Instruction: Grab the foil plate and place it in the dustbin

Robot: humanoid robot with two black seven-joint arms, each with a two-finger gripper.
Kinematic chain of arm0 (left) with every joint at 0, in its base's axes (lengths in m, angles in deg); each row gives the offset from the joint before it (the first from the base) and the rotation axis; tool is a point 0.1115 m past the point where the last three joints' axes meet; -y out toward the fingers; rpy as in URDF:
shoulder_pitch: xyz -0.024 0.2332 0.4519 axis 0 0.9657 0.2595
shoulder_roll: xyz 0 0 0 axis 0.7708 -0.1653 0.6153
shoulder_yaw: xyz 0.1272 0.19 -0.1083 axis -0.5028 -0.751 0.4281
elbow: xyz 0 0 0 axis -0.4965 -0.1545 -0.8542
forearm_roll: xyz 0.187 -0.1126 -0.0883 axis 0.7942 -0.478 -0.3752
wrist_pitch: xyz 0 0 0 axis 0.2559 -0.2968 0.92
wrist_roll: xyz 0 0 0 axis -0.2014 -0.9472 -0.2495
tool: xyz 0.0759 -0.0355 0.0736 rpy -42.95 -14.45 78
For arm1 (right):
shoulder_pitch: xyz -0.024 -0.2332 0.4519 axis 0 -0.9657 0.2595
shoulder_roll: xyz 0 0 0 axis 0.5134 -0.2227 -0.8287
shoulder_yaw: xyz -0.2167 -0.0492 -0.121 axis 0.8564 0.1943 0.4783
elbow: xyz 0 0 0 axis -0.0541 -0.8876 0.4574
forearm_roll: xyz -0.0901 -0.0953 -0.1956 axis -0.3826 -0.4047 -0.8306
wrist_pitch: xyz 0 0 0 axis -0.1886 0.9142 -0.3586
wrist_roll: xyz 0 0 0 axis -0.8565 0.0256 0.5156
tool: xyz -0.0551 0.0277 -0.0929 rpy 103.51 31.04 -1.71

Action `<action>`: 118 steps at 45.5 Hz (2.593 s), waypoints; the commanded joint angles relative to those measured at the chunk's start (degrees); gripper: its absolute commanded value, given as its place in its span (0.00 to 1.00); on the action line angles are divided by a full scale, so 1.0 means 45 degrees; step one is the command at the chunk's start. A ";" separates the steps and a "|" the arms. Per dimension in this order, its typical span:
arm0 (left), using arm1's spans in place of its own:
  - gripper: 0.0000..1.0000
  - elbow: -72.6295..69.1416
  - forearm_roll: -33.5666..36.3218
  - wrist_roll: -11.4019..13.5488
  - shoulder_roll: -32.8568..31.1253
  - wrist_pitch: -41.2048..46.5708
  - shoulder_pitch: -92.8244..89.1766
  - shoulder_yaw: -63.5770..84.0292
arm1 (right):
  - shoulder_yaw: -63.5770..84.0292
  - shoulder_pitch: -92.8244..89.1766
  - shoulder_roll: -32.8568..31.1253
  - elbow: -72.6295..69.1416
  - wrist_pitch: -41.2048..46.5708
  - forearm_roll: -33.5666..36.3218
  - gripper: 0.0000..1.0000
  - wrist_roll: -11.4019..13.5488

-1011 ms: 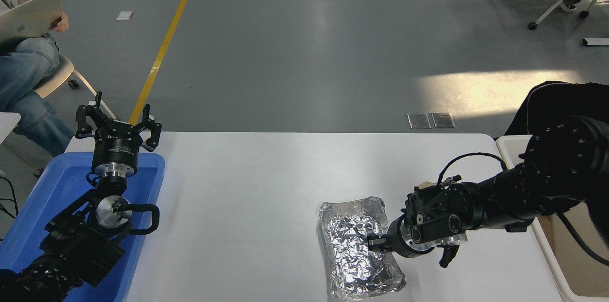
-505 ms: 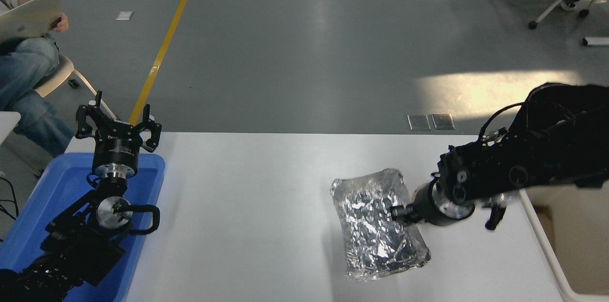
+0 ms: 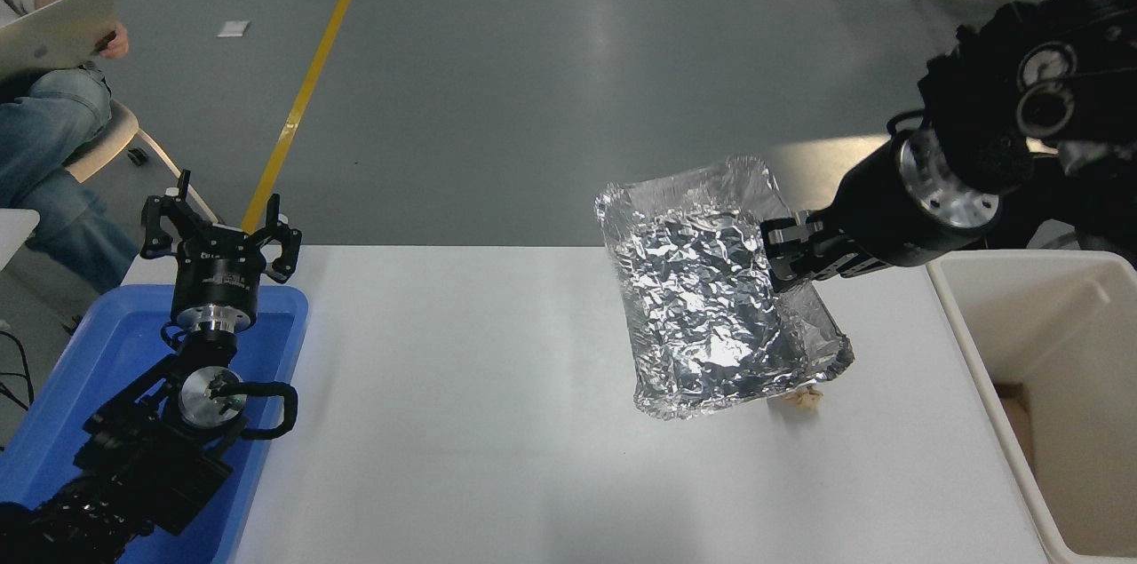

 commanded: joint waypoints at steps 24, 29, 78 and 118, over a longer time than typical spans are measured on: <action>0.99 0.0001 0.0000 0.0019 0.0000 0.0002 0.0000 0.0001 | 0.1903 -0.2388 -0.0360 0.1134 -0.0921 -0.0333 0.00 -0.0016; 0.99 0.0001 0.0000 0.0000 0.0000 0.0002 0.0000 0.0001 | 0.2079 -0.4360 -0.0614 0.2462 -0.1742 -0.0411 0.00 -0.0016; 0.99 0.0001 0.0020 0.0000 0.0000 0.0002 -0.0020 0.0001 | -0.3778 -2.1921 -0.2021 1.8890 -0.5219 0.2596 0.00 0.0120; 0.99 0.0001 0.0020 0.0000 0.0000 0.0002 -0.0020 -0.0019 | -0.6065 -2.2569 -0.1785 1.8248 -0.6099 0.2597 1.00 0.0120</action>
